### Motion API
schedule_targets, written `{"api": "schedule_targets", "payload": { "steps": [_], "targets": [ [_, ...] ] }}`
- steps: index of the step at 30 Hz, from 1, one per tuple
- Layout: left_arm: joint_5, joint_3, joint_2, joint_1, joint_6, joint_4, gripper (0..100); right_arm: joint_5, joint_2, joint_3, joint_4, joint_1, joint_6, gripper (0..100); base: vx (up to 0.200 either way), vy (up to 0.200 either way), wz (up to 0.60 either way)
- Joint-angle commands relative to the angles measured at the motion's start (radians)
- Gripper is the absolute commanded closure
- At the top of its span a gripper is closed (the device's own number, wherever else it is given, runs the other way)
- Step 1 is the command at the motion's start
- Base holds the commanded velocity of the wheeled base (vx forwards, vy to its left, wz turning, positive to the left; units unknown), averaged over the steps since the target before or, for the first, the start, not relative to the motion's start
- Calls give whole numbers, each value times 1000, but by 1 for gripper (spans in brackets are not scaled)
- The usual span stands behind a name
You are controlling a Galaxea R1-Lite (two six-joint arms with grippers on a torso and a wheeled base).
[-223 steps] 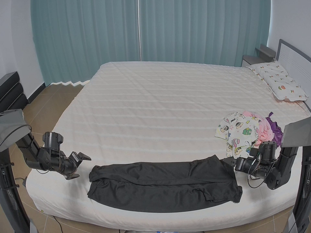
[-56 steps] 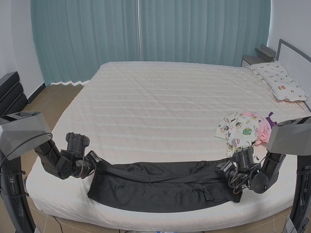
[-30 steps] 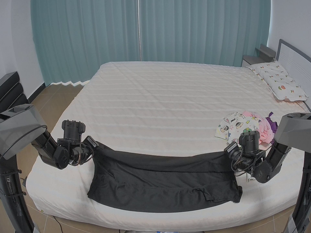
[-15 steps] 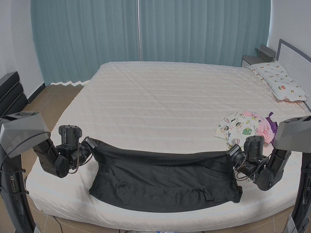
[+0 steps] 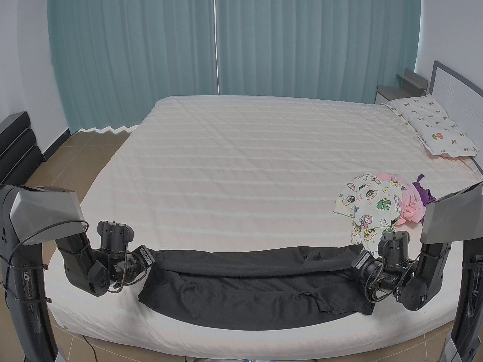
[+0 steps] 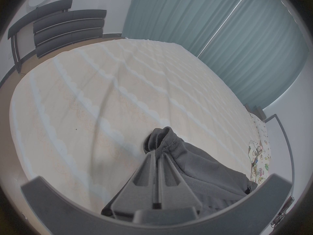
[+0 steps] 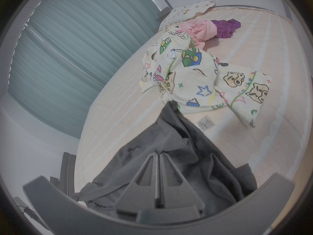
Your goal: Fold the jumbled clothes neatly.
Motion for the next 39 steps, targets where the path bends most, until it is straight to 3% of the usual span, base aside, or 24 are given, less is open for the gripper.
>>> {"api": "schedule_targets", "payload": {
  "steps": [1,6,7,8,14,23,26,27,29,34,39],
  "targets": [
    [0,5,9,-1,3,2,100,1,33,6,-2,1,-2,100,0,0,0],
    [0,8,11,-3,12,24,100,1,56,5,-2,1,-5,100,0,0,0],
    [-1,10,12,-4,19,36,0,1,64,3,-3,1,-3,100,0,0,0],
    [-1,10,14,-7,21,42,0,1,66,3,-3,1,-3,0,0,0,0],
    [-1,40,3,-9,23,41,0,4,47,9,-13,-4,3,0,0,0,0],
    [-4,137,-111,11,12,41,0,34,-8,117,-152,-41,9,0,0,0,0],
    [-87,215,-195,33,-1,41,0,80,-11,180,-246,-74,36,0,0,0,0],
    [-167,258,-221,34,-4,39,0,94,-9,209,-279,-81,43,0,0,0,0],
    [-197,275,-217,33,1,38,0,99,-13,221,-279,-81,44,0,0,0,0],
    [-205,278,-178,23,12,33,0,99,-13,226,-279,-79,50,0,0,0,0],
    [-196,284,-95,4,102,32,0,99,-14,230,-281,-79,53,0,0,0,0]
  ]
}}
